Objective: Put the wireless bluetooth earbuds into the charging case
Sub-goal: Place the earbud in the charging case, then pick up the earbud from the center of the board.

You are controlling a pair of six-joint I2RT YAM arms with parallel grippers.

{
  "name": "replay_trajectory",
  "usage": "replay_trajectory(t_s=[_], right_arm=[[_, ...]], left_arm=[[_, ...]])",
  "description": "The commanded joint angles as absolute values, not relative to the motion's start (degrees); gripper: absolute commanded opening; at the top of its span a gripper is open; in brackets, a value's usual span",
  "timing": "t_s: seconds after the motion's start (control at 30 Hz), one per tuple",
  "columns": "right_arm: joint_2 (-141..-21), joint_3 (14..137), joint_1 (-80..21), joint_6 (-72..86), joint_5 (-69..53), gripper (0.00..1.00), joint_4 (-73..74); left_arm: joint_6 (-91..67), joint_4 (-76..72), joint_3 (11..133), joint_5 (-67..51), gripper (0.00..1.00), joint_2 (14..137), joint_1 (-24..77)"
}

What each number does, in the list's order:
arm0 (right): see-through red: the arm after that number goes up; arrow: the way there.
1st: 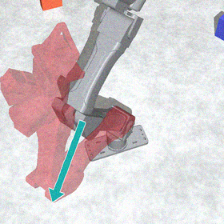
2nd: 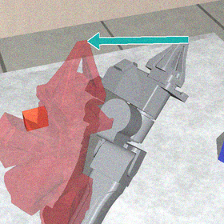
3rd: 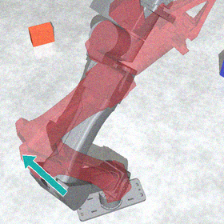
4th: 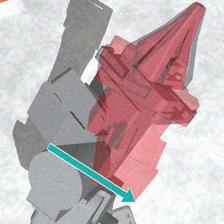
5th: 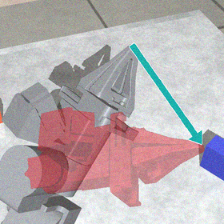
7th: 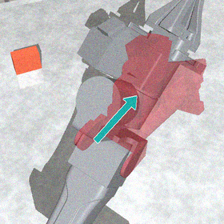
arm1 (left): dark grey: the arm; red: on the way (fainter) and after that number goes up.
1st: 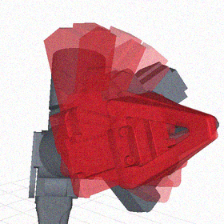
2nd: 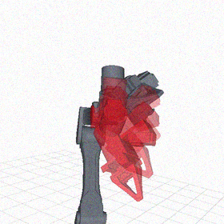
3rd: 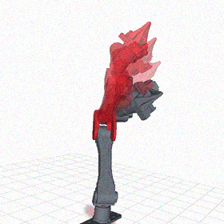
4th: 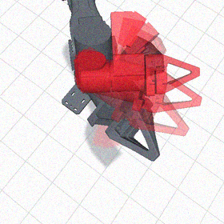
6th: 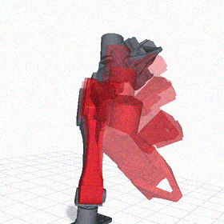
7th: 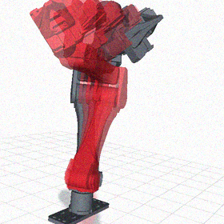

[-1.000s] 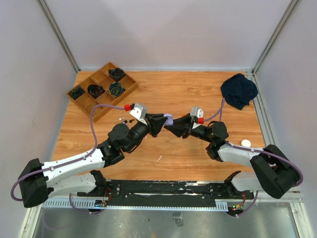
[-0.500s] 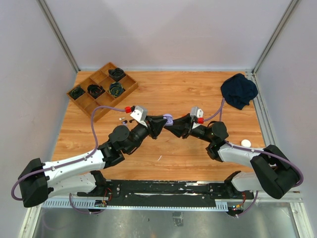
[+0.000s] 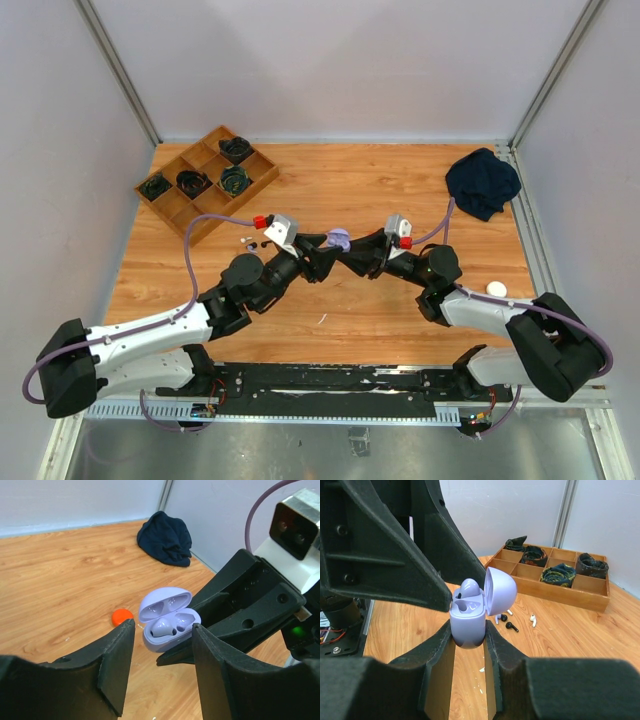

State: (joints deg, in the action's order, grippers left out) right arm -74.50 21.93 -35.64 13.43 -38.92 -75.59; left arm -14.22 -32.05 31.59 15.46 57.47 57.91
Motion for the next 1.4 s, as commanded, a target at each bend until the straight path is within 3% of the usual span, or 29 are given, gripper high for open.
replay_trajectory(t_s=[0.0,0.43,0.63,1.07,1.37], right_arm=[[-73.3,22.3,-34.4,13.1,-38.7,0.16,-79.1],[-72.7,19.5,-34.2,9.3,-36.1,0.16,-75.5],[-72.3,17.7,-34.2,8.6,-35.2,0.16,-75.3],[-70.0,17.2,-34.1,6.1,-34.5,0.16,-71.3],[-69.2,17.2,-34.1,5.6,-34.6,0.16,-70.3]], left_arm=[[-15.6,-29.2,33.7,17.4,0.56,56.0,58.3],[-19.2,-11.2,41.2,28.9,0.69,54.3,57.9],[-23.9,-1.2,43.6,30.3,0.74,55.4,53.1],[-33.2,11.5,43.0,24.6,0.74,64.1,36.6],[-35.0,10.4,39.7,23.7,0.66,67.1,26.6]])
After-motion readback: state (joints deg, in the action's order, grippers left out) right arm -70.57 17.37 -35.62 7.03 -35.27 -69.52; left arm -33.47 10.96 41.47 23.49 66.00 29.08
